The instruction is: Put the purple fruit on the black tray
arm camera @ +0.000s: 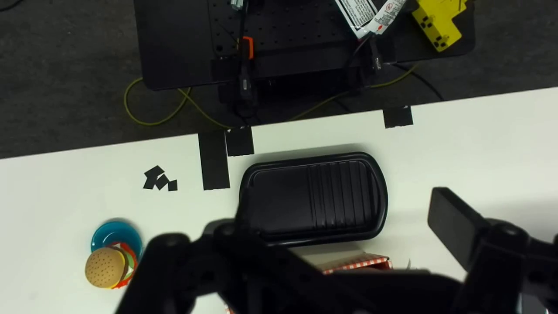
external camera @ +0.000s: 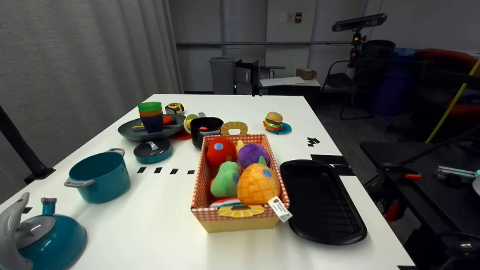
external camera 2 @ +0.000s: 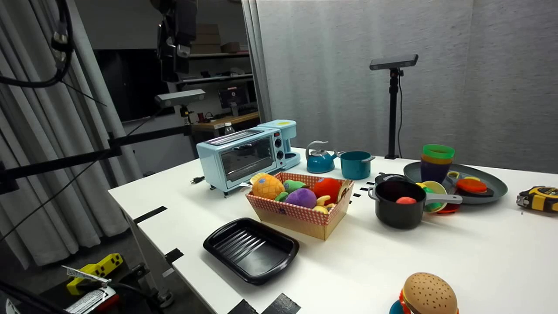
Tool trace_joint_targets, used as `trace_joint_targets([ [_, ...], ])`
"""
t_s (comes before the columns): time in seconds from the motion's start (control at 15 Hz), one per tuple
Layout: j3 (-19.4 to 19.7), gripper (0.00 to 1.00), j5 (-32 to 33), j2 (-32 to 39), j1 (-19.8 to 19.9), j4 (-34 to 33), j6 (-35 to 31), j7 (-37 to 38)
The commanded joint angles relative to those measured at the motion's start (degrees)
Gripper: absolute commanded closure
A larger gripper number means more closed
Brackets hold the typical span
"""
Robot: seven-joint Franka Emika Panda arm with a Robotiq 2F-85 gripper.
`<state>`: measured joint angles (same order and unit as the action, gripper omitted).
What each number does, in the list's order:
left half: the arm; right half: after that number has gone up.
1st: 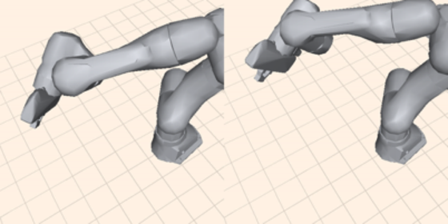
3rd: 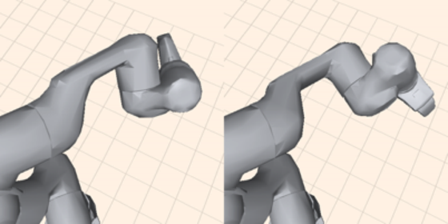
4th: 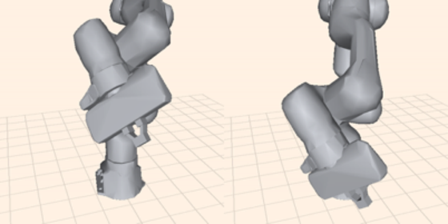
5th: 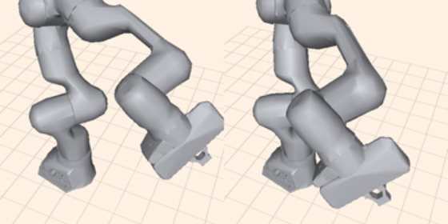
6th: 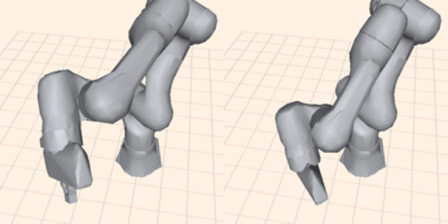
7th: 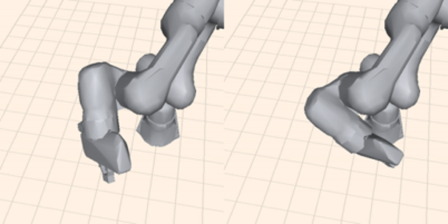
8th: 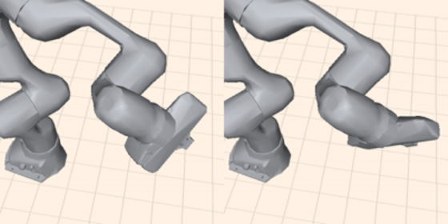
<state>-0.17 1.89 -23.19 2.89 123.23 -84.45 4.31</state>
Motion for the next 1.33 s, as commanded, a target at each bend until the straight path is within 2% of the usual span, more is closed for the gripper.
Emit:
trace_joint_targets([
  [0.0, 0.2, 0.0, 0.4, 0.7, -0.4, -0.2, -0.7, 0.1],
  [0.2, -0.2, 0.0, 1.3, 1.4, -0.5, 0.3, -3.9, 0.3],
  [1.0, -0.3, 0.0, 3.1, 11.0, -0.3, 2.3, -26.7, 2.3],
  [1.07, 0.0, 0.0, 2.1, 9.5, -0.6, 2.4, -23.8, 0.8],
  [1.27, 0.0, 0.0, 2.5, 11.4, -0.6, 2.5, -26.0, 1.4],
])
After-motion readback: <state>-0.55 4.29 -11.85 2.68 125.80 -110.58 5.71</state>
